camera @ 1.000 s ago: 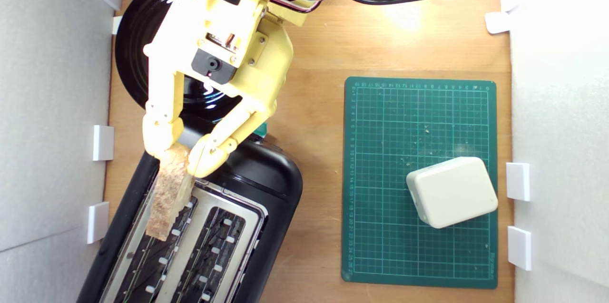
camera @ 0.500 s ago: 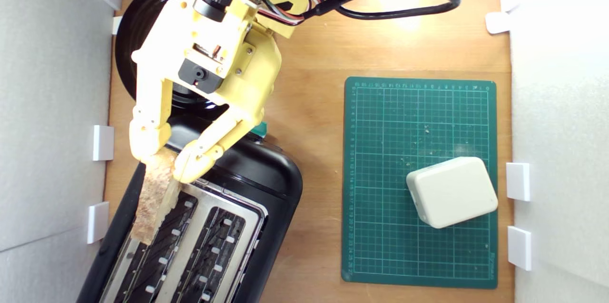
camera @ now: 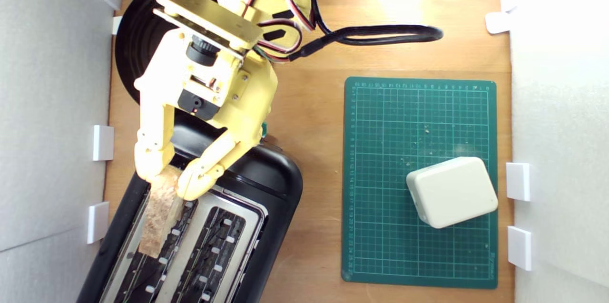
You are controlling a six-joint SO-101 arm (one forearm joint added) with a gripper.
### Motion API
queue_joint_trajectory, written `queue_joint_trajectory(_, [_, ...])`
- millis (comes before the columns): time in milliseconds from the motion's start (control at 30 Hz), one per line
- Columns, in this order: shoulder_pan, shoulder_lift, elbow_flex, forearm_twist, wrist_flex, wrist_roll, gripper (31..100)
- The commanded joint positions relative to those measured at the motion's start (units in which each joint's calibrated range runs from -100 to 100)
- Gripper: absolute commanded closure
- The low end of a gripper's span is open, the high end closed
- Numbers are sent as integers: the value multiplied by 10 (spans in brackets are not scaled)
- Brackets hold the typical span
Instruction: Pick bread and place in toaster
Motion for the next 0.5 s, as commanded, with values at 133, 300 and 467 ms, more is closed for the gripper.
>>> queue_joint_trajectory(133, [15, 19, -22, -14, -1, 2, 813])
queue_joint_trajectory(300, [24, 53, -23, -22, -2, 2, 813])
queue_joint_trajectory(467, [28, 76, -22, -23, -32, -1, 813])
